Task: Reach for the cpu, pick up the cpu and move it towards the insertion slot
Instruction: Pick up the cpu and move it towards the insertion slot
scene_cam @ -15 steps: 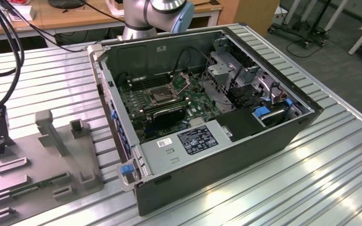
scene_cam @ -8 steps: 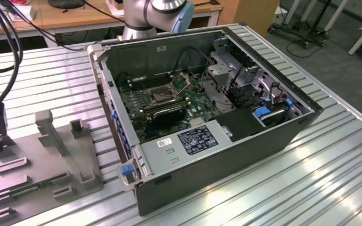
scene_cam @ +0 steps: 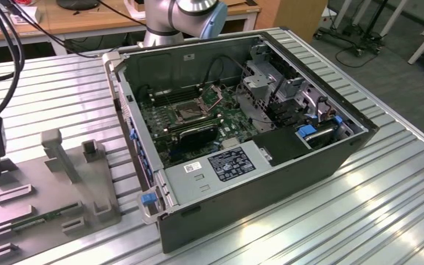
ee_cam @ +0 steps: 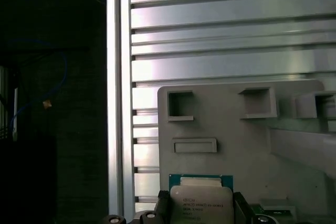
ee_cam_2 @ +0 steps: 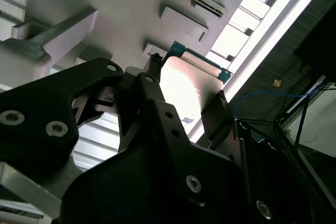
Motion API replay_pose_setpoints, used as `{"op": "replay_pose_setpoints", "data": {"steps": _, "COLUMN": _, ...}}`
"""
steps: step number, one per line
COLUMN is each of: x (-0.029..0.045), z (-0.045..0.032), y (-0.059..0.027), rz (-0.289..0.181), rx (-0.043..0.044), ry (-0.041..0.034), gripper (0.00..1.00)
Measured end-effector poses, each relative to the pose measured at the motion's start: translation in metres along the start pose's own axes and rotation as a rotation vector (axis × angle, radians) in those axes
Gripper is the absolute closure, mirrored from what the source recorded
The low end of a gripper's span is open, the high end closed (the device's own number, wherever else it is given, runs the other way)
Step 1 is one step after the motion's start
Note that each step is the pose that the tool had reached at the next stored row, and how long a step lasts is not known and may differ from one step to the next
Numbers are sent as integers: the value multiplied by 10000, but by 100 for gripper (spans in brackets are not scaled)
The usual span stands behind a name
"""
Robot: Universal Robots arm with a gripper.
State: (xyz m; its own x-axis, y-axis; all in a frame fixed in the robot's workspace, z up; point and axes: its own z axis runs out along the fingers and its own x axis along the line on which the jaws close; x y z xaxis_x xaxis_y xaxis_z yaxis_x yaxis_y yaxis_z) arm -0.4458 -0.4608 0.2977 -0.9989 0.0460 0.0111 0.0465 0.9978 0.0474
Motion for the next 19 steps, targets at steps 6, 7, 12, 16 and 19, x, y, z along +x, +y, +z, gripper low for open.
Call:
{"op": "replay_pose_setpoints", "data": {"steps": 6, "x": 1, "z": -50, "y": 2, "rz": 0, "rx": -2, "ry": -2, "gripper": 45}}
{"op": "replay_pose_setpoints", "data": {"steps": 7, "x": 1, "z": -60, "y": 3, "rz": 0, "rx": -2, "ry": -1, "gripper": 45}}
{"op": "replay_pose_setpoints", "data": {"steps": 12, "x": 1, "z": -96, "y": 5, "rz": 0, "rx": -3, "ry": -2, "gripper": 45}}
{"op": "replay_pose_setpoints", "data": {"steps": 16, "x": 1, "z": -119, "y": 6, "rz": 0, "rx": -2, "ry": -2, "gripper": 45}}
{"op": "replay_pose_setpoints", "data": {"steps": 19, "x": 2, "z": -137, "y": 7, "rz": 0, "rx": -2, "ry": -1, "gripper": 45}}
